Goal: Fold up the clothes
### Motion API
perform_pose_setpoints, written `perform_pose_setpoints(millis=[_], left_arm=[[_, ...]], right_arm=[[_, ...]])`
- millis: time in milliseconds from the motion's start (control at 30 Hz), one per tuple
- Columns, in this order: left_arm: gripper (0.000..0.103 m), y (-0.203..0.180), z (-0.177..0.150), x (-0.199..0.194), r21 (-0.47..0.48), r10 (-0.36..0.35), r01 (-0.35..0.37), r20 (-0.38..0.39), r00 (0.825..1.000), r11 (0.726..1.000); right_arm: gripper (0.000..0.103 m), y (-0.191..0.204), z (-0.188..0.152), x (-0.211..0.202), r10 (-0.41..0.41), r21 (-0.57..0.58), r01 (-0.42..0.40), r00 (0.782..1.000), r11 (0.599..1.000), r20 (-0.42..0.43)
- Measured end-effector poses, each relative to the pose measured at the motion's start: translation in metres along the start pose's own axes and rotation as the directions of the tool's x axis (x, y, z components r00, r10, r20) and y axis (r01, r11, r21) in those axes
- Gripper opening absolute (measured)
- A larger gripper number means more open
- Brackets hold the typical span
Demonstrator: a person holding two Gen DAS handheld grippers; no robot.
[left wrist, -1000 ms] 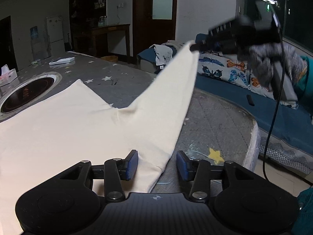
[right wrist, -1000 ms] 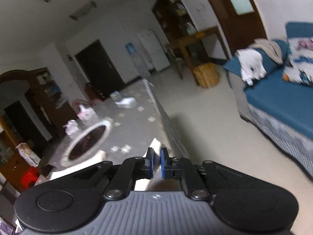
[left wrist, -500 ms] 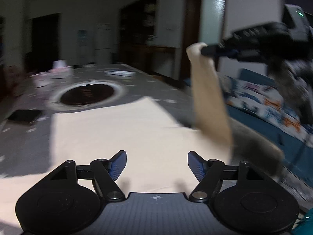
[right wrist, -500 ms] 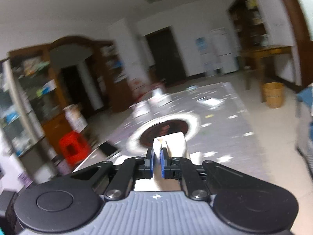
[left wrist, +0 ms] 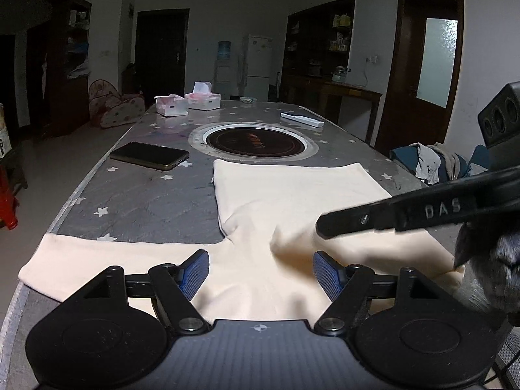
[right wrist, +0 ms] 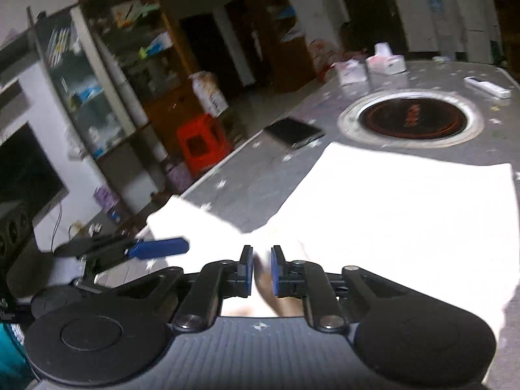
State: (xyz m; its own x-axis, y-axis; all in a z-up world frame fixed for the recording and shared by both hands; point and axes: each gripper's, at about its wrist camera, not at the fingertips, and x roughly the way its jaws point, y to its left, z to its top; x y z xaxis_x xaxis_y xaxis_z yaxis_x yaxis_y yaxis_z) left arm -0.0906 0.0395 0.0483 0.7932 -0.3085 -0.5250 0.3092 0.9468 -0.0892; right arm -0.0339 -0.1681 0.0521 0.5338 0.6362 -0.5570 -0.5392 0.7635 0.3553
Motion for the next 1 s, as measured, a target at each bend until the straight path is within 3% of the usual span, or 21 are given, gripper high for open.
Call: perform_pose_setpoints(millis=[100,200,300,467,800,1000], left_arm=[[0.073,-0.003,0.001,0.000,0.014,-0.014,0.014,0.003,1.000,1.000],[0.071,-0.008,0.002,0.005,0.029,-0.035,0.035,0.001,0.999,0.999],[0.061,-0.019,0.003,0.012,0.045,-0.070,0.071,-0.008,0.997,0.997],[0.048,-0.037,0.004,0.023,0.073,-0.130,0.132,-0.026,0.991,0.989],[0.042,-0.067,-0.009,0.052,0.129,-0.189,0.207,-0.141,0.972,0.970],[0.042,-0.068,-0.008,0.052,0.118,-0.192,0.209,-0.137,0.972,0.971]], right_arm=[[0.014,-0.006,0.001,-0.014,-0.009,-0.003,0.009,1.000,1.000,0.013],[0.017,-0.018,-0.002,-0.038,-0.070,-0.014,0.070,0.997,0.997,0.028],[0.017,-0.032,-0.015,-0.053,-0.171,-0.055,0.171,0.985,0.984,0.007],[0.017,-0.047,-0.045,-0.067,-0.253,-0.076,0.249,0.966,0.966,-0.053],[0.017,-0.043,-0.065,-0.071,-0.336,-0.212,0.310,0.937,0.927,-0.097],[0.017,-0.050,-0.065,-0.078,-0.355,-0.228,0.320,0.926,0.919,-0.130]])
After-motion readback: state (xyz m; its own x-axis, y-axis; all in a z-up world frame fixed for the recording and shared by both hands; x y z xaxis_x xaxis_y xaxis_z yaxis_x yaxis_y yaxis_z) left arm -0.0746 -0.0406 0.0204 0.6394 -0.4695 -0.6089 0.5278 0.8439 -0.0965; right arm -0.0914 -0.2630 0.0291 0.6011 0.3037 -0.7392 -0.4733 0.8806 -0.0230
